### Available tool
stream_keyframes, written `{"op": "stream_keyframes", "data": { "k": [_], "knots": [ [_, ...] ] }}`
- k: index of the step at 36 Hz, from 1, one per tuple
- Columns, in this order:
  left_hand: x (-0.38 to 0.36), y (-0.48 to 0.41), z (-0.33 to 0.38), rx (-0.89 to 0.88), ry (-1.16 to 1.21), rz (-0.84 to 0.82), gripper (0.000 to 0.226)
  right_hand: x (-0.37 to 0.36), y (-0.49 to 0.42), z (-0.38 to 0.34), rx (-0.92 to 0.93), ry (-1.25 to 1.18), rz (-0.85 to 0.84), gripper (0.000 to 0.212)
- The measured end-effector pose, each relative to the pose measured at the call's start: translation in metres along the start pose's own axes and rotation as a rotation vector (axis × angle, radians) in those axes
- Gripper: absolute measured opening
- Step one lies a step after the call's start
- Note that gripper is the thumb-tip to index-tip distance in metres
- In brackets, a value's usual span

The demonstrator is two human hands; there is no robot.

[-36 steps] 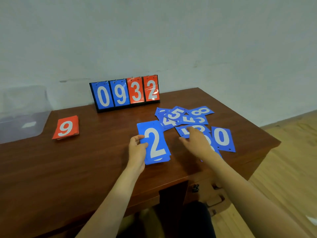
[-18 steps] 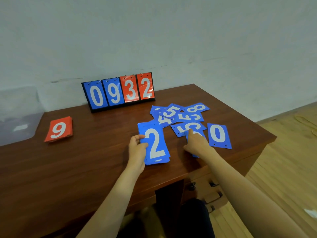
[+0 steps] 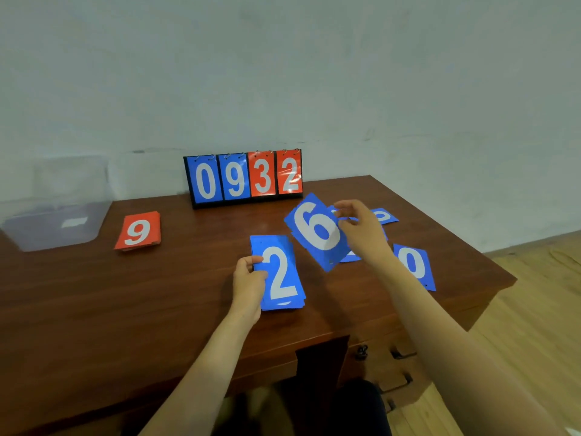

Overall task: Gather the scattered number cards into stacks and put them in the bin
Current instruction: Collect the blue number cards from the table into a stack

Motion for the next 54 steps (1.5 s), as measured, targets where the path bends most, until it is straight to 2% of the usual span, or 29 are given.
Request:
{"op": "stream_keyframes", "data": {
  "k": [4,10,17,23,26,31,37,43,46,50,54],
  "knots": [
    [0.012,0.004,0.011,-0.031,0.03,-0.009,0.027,-0.024,0.008,-0.008,-0.076,-0.16,-0.073,0.024],
    [0.023,0.008,0.024,-0.024,0.145,-0.04,0.015,-0.06,0.014,-0.004,-0.116,-0.02,-0.163,0.036],
    [0.031,0.007,0.033,-0.051,0.156,-0.058,0.016,-0.074,0.012,-0.011,-0.014,0.238,-0.244,0.034],
    [0.036,-0.001,0.031,-0.072,0.139,-0.057,0.02,-0.052,-0.003,-0.035,0.212,0.125,-0.123,0.015],
    [0.038,-0.009,0.027,-0.057,0.111,-0.023,0.022,-0.039,-0.009,-0.039,0.212,0.006,-0.058,0.021],
    [0.036,-0.02,0.024,-0.036,0.072,0.004,0.026,-0.046,-0.006,-0.04,0.274,0.063,-0.15,0.022],
    [0.019,-0.023,0.026,-0.013,0.153,-0.027,0.014,-0.068,-0.003,-0.006,0.17,0.154,-0.368,0.025],
    [0.005,-0.028,0.022,-0.118,0.043,-0.023,0.008,-0.074,-0.009,0.02,0.082,0.169,-0.415,0.011],
    [-0.01,-0.03,0.02,-0.154,-0.008,-0.08,0.011,-0.076,-0.011,0.028,0.117,0.232,-0.463,0.01],
    [-0.031,-0.032,0.017,-0.206,-0.062,-0.124,0.016,-0.075,-0.015,0.037,0.19,0.396,-0.451,0.009],
    [-0.05,-0.038,0.011,-0.194,-0.056,-0.094,0.016,-0.057,-0.03,0.054,0.088,0.396,-0.313,0.017]
  ]
}}
Point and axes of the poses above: each hand's wrist, its own y-axis away from the middle knuckle, its own x-axis out of the back of the hand, z = x × y, the point moved 6 cm from there along -y, towards the middle knuckle, and after that the axes turned 2 degrees about -x, right-handed, at the moved point
